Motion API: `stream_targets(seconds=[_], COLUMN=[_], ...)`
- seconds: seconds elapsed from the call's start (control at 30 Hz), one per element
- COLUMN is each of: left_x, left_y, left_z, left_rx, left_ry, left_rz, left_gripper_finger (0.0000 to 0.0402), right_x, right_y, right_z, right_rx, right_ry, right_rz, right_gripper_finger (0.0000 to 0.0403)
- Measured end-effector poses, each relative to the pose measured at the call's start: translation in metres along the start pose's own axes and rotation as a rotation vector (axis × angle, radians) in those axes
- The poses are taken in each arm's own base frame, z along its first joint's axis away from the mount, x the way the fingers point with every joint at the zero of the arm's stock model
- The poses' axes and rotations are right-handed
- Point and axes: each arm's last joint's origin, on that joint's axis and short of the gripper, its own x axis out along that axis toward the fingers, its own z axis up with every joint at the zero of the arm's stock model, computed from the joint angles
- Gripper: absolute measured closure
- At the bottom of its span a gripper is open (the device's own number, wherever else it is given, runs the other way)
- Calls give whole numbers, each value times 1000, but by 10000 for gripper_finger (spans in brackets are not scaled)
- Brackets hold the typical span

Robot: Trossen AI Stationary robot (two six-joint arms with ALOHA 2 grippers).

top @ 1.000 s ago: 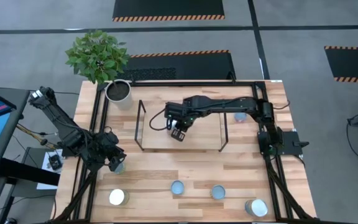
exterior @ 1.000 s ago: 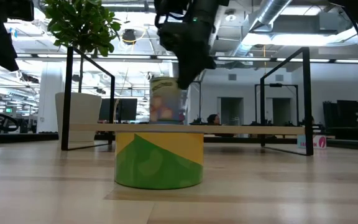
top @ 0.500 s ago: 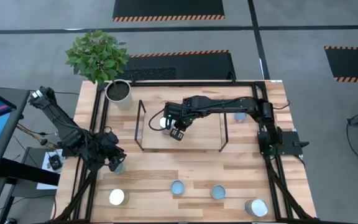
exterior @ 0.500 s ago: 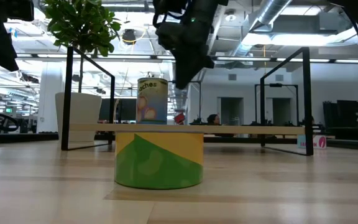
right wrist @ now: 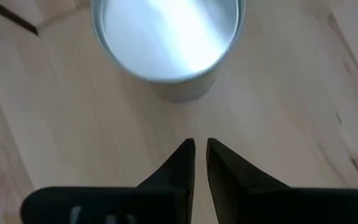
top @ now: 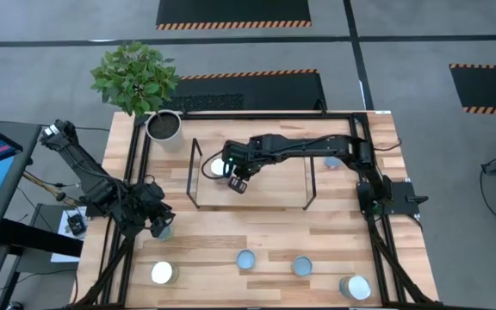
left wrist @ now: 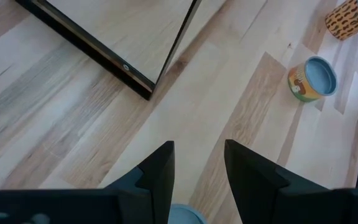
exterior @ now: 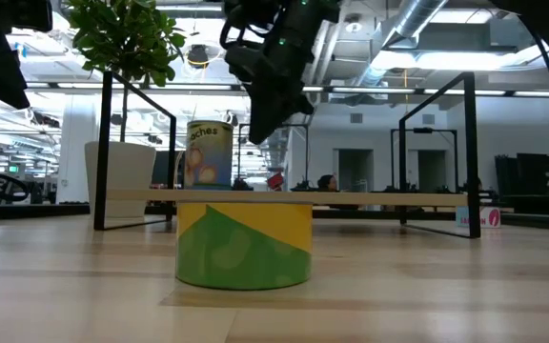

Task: Pick and place cans onto a shelf
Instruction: Put the canned peaches on the shelf

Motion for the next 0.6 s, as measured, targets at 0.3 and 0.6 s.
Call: stream_targets(seconds=[0.3, 0.6], left_x=[0, 0], left_y=[0, 0], left_z=[0, 0], left_rx=[-1, -1], left_ry=[-14, -16], left_rz=[3, 3], left_gripper_finger=[274, 274], right_x=[-1, -1], right_y=[-8, -9], right_z=[14, 18], right_rx=[15, 11], right_ry=[-109, -141], right_rz=[26, 35], right_gripper_finger=[337, 337])
